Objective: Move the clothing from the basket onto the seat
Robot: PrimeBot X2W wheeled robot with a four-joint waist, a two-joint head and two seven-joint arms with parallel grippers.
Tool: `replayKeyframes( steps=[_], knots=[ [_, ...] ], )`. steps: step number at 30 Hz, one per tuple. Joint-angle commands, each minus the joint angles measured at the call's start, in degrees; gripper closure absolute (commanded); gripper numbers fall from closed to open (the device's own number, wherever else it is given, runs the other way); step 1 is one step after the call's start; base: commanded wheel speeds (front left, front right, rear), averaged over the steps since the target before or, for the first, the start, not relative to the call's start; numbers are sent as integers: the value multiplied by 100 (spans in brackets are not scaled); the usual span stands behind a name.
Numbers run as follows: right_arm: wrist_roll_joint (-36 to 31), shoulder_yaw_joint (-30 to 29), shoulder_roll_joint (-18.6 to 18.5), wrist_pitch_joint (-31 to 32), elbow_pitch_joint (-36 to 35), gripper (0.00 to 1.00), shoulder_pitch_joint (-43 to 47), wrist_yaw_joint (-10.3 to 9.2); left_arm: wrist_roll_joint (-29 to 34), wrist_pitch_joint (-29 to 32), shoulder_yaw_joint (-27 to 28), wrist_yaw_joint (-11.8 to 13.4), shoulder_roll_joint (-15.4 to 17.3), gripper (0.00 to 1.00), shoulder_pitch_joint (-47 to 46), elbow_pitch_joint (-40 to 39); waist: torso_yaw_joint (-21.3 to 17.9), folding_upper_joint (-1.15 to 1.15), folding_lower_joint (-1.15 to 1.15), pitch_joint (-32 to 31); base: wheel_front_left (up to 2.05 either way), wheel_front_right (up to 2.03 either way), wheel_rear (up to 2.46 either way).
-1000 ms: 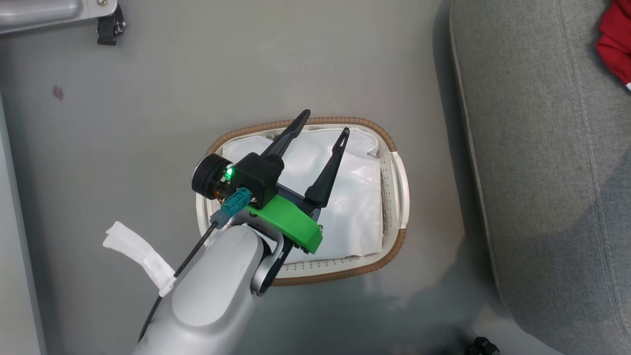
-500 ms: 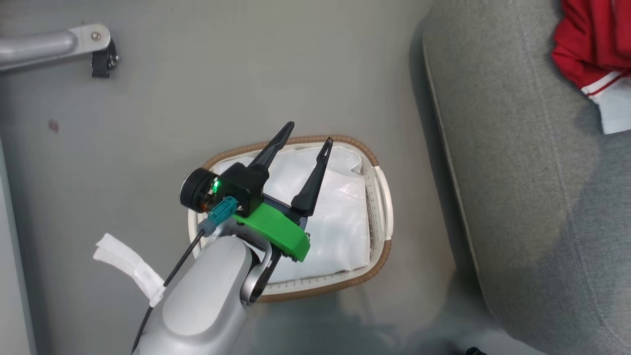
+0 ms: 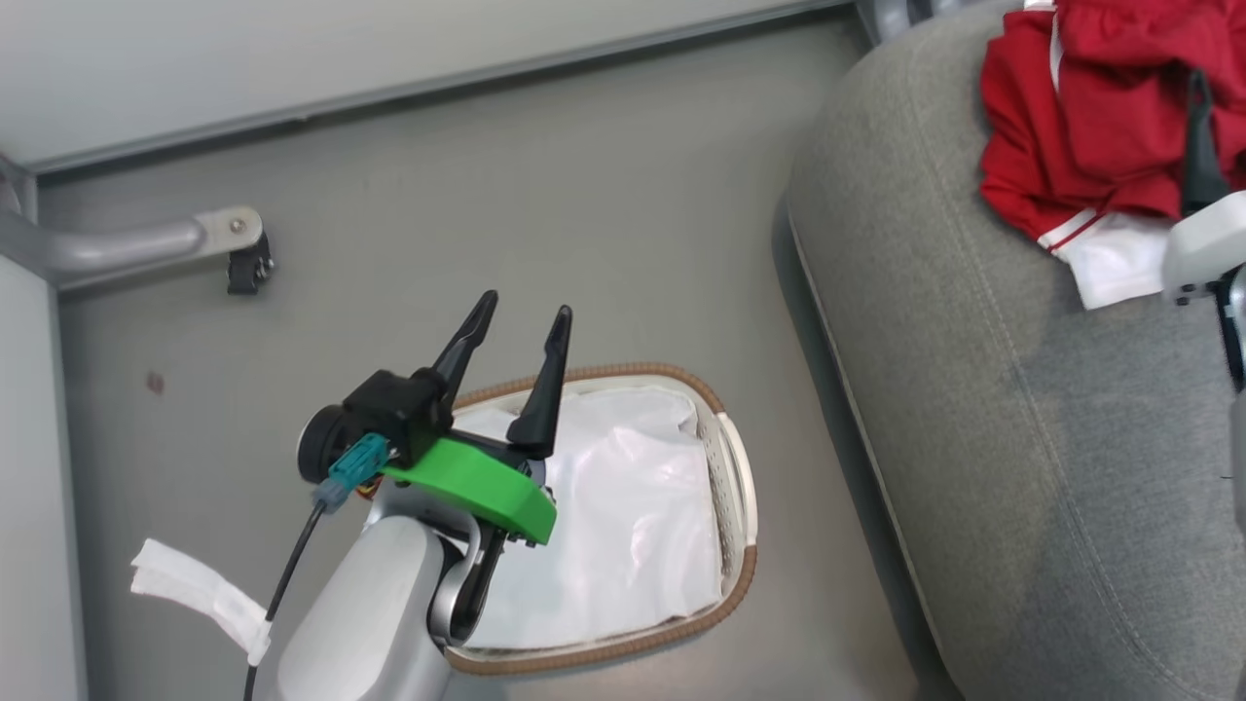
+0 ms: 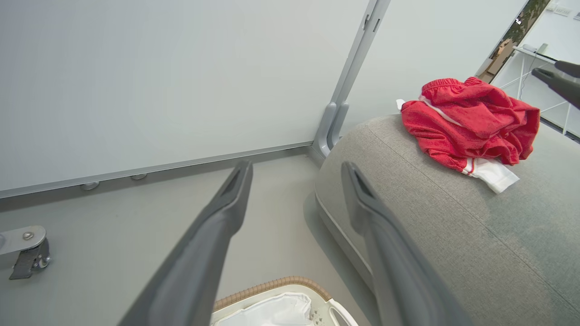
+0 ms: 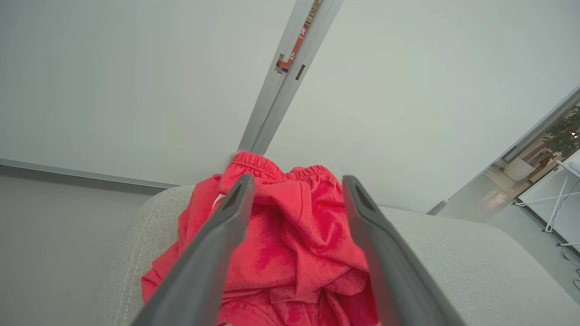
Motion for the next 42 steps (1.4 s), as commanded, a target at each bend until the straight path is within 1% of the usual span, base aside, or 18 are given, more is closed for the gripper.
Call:
replayKeyframes(
  steps=[1,8,13,19,22,27,31,37,42],
  knots=[
    [80,81,61,-26,-63,0,146,-8,23,-3,109,-15,-8,0,166,-42,102,0,0,-570,0,0,0],
    [468,512,517,-26,-394,0,544,-8,146,-3,744,-15,-54,0,736,-135,412,0,0,-1074,0,0,0],
    [770,582,922,-26,-787,0,1055,-8,235,-3,1291,-15,-75,0,1141,-200,626,0,0,-1299,0,0,0],
    [1012,601,1270,-21,-1107,0,1786,-8,293,-3,1860,-15,-110,0,1597,-346,841,0,0,-1489,0,0,0],
    [1131,629,1321,-21,-1244,0,2158,-8,314,-3,1995,-15,-123,0,1778,-408,912,0,0,-1559,0,0,0],
    [1527,742,1335,-21,-1505,0,2836,-8,273,-3,2022,-15,-128,0,2018,-432,1020,0,0,-1639,0,0,0],
    [1640,793,1335,-21,-1719,0,3269,-8,216,-3,2059,-15,-127,0,2185,-454,1030,0,0,-1678,0,0,0],
    [1766,819,1336,-21,-1907,0,3604,-8,173,-3,2056,-15,-127,0,2353,-444,959,0,0,-1721,0,0,0],
    [1822,906,1338,-21,-1886,0,3697,-8,155,-3,2021,-15,-127,0,2347,-436,916,0,0,-1743,0,0,0]
  ],
)
